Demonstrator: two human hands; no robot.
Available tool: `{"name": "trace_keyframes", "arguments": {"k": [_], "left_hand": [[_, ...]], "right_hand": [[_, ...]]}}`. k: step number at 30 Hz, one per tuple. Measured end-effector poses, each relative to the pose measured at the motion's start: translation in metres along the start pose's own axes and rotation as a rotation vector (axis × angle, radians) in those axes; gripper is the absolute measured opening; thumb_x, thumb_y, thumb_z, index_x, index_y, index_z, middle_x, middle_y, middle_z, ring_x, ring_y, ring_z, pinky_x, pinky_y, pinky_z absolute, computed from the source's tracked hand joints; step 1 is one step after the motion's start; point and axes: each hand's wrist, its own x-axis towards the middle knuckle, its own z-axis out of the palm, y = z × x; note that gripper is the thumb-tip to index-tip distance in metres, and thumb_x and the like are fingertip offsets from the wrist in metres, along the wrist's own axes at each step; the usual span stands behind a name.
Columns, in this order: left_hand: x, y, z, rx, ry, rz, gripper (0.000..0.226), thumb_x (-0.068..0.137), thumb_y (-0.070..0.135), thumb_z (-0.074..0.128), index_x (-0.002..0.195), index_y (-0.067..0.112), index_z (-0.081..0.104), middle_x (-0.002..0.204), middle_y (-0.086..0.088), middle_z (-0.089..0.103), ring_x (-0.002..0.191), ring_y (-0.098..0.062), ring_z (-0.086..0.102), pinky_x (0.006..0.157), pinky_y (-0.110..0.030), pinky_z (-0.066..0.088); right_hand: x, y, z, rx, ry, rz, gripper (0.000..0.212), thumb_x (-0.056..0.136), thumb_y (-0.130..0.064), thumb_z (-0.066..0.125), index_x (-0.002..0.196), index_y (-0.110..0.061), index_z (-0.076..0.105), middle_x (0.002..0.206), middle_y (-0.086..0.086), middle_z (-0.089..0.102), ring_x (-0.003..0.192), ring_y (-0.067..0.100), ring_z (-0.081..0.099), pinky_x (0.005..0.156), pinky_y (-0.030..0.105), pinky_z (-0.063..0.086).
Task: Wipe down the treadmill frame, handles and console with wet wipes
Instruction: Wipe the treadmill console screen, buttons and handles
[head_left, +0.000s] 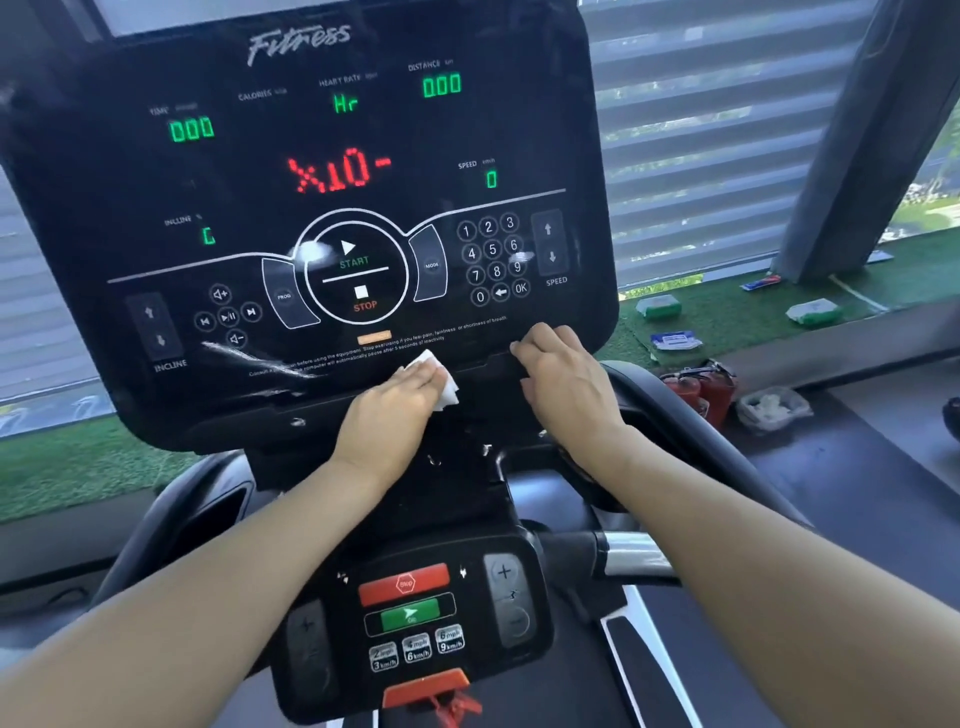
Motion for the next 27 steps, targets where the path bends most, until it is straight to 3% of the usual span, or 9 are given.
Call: {"name": "trace_keyframes", "arguments": {"k": [3, 7, 9, 11, 13, 17, 21, 25, 27], "left_hand": [[0.016, 0.018, -0.001, -0.023, -0.024, -0.072, 0.031, 0.074, -0.010, 0.065, 0.103, 0.001, 0.065, 0.107, -0.011, 0.067, 0.088, -0.030, 0.068, 0.060, -0.037, 0.056], [0.031, 0.042, 0.012, -0.042, -0.001, -0.115, 0.030, 0.099, 0.014, 0.041, 0.127, 0.010, 0.050, 0.132, -0.001, 0.052, 0.121, -0.020, 0.051, 0.092, -0.029, 0.044], [0.026, 0.036, 0.007, -0.074, 0.015, -0.105, 0.019, 0.097, 0.014, 0.046, 0.114, 0.013, 0.056, 0.116, 0.003, 0.059, 0.106, -0.018, 0.059, 0.077, -0.029, 0.048], [0.011, 0.017, 0.001, -0.093, 0.032, -0.073, 0.015, 0.083, -0.002, 0.061, 0.089, 0.012, 0.060, 0.091, 0.003, 0.063, 0.077, -0.019, 0.065, 0.057, -0.028, 0.051], [-0.009, -0.009, -0.001, -0.106, 0.082, -0.101, 0.018, 0.072, -0.007, 0.066, 0.078, 0.010, 0.062, 0.079, 0.001, 0.066, 0.066, -0.020, 0.066, 0.060, -0.029, 0.057], [-0.020, -0.025, -0.007, -0.179, -0.017, -0.269, 0.016, 0.084, -0.004, 0.055, 0.080, 0.008, 0.064, 0.075, -0.005, 0.064, 0.073, -0.029, 0.064, 0.070, -0.041, 0.055], [0.011, 0.011, -0.006, -0.139, -0.031, -0.273, 0.016, 0.087, 0.003, 0.054, 0.077, 0.016, 0.052, 0.061, 0.007, 0.042, 0.064, -0.019, 0.051, 0.059, -0.028, 0.038], [0.024, 0.025, -0.008, -0.158, -0.089, -0.301, 0.022, 0.081, 0.003, 0.053, 0.096, 0.015, 0.065, 0.077, -0.002, 0.059, 0.069, -0.024, 0.054, 0.060, -0.030, 0.040], [0.012, 0.008, -0.010, -0.199, -0.076, -0.293, 0.024, 0.084, 0.005, 0.053, 0.100, 0.017, 0.065, 0.086, -0.005, 0.066, 0.079, -0.025, 0.061, 0.070, -0.035, 0.050]], "right_hand": [[-0.001, -0.003, 0.002, 0.002, 0.019, 0.035, 0.026, 0.079, 0.004, 0.062, 0.105, -0.002, 0.065, 0.105, 0.009, 0.056, 0.096, 0.029, 0.049, 0.062, 0.040, 0.052], [0.000, -0.004, 0.001, 0.000, -0.006, 0.033, 0.025, 0.084, 0.001, 0.058, 0.108, -0.002, 0.064, 0.110, 0.009, 0.054, 0.101, 0.028, 0.046, 0.074, 0.039, 0.050], [0.001, -0.003, 0.002, 0.007, 0.004, 0.036, 0.025, 0.084, 0.001, 0.058, 0.108, -0.002, 0.064, 0.111, 0.008, 0.054, 0.100, 0.028, 0.046, 0.075, 0.040, 0.049], [0.001, -0.003, 0.004, 0.020, 0.019, 0.042, 0.026, 0.082, 0.004, 0.058, 0.107, -0.001, 0.064, 0.108, 0.008, 0.054, 0.097, 0.028, 0.046, 0.072, 0.042, 0.050], [0.001, -0.003, 0.006, 0.027, 0.028, 0.044, 0.025, 0.080, 0.006, 0.059, 0.104, -0.001, 0.065, 0.105, 0.008, 0.055, 0.094, 0.028, 0.046, 0.068, 0.043, 0.051], [0.001, -0.003, 0.010, 0.034, 0.081, 0.039, 0.024, 0.075, 0.009, 0.061, 0.097, 0.002, 0.066, 0.099, 0.009, 0.057, 0.088, 0.030, 0.048, 0.065, 0.042, 0.051], [0.001, -0.004, 0.008, 0.012, 0.055, 0.036, 0.025, 0.077, 0.006, 0.060, 0.101, 0.001, 0.066, 0.102, 0.009, 0.056, 0.091, 0.029, 0.047, 0.070, 0.042, 0.050], [0.002, -0.006, 0.003, -0.026, 0.004, 0.052, 0.025, 0.084, 0.001, 0.057, 0.108, -0.001, 0.064, 0.108, 0.007, 0.054, 0.098, 0.027, 0.044, 0.073, 0.043, 0.050], [0.002, -0.007, 0.001, -0.049, -0.017, 0.059, 0.026, 0.086, -0.001, 0.055, 0.111, -0.003, 0.063, 0.110, 0.006, 0.053, 0.100, 0.026, 0.043, 0.073, 0.043, 0.050]]}}
